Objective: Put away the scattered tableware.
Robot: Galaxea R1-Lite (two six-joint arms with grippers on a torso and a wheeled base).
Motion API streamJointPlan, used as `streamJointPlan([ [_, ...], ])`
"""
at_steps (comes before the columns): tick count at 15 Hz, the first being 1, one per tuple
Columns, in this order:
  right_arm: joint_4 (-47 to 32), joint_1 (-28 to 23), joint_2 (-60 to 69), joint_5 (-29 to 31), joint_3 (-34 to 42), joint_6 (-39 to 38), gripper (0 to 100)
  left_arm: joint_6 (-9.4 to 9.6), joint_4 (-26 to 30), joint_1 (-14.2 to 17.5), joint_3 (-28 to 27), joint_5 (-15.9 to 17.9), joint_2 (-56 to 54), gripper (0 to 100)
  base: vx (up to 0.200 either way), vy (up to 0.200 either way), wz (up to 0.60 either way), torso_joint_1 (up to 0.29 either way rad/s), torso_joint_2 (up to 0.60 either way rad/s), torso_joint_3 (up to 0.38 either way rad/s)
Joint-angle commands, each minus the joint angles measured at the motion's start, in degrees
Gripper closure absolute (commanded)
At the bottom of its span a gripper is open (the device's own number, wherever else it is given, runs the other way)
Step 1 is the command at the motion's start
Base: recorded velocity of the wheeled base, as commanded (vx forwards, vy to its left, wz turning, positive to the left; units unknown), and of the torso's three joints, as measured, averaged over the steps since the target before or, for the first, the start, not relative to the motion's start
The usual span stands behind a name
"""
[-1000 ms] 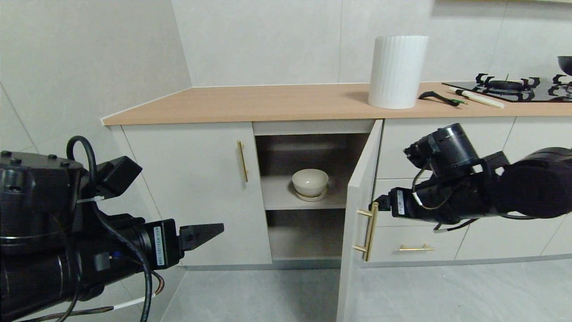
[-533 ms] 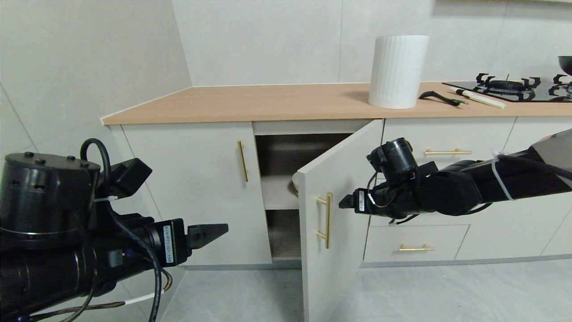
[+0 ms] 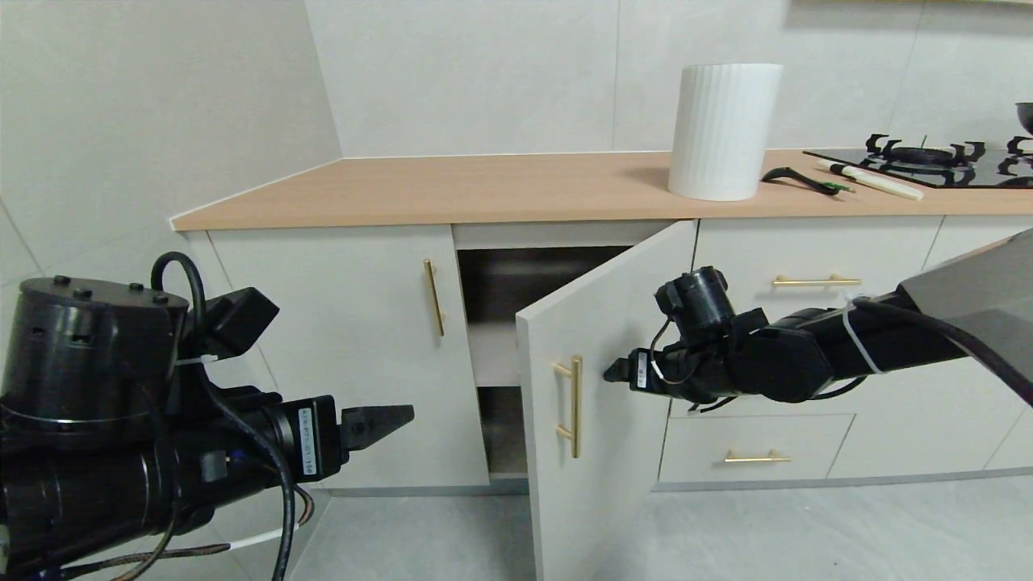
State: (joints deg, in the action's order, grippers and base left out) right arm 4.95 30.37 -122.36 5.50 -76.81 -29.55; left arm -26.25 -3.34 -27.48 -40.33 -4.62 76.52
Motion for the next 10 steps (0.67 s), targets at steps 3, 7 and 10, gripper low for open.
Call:
streamJointPlan([
  [3, 3.6, 1.0, -0.9, 0.0, 0.1, -2.6, 0, -0.03, -0.1, 0.0, -0.1, 0.0, 0.4, 0, 0.200, 0.000, 0.00, 0.002, 0.01, 0.005],
  [7, 9.1, 2.2, -1.8, 0.0, -0.3, -7.8, 0, -0.12, -0.7, 0.0, -0.1, 0.0, 0.3, 0, 0.100, 0.000, 0.00, 0.001, 0.00, 0.000],
  [10, 16.8, 2.8, -5.1, 0.5, -1.4, -11.1, 0, -0.12, -0.7, 0.0, 0.0, 0.0, 0.3, 0, 0.000, 0.000, 0.00, 0.000, 0.00, 0.000],
])
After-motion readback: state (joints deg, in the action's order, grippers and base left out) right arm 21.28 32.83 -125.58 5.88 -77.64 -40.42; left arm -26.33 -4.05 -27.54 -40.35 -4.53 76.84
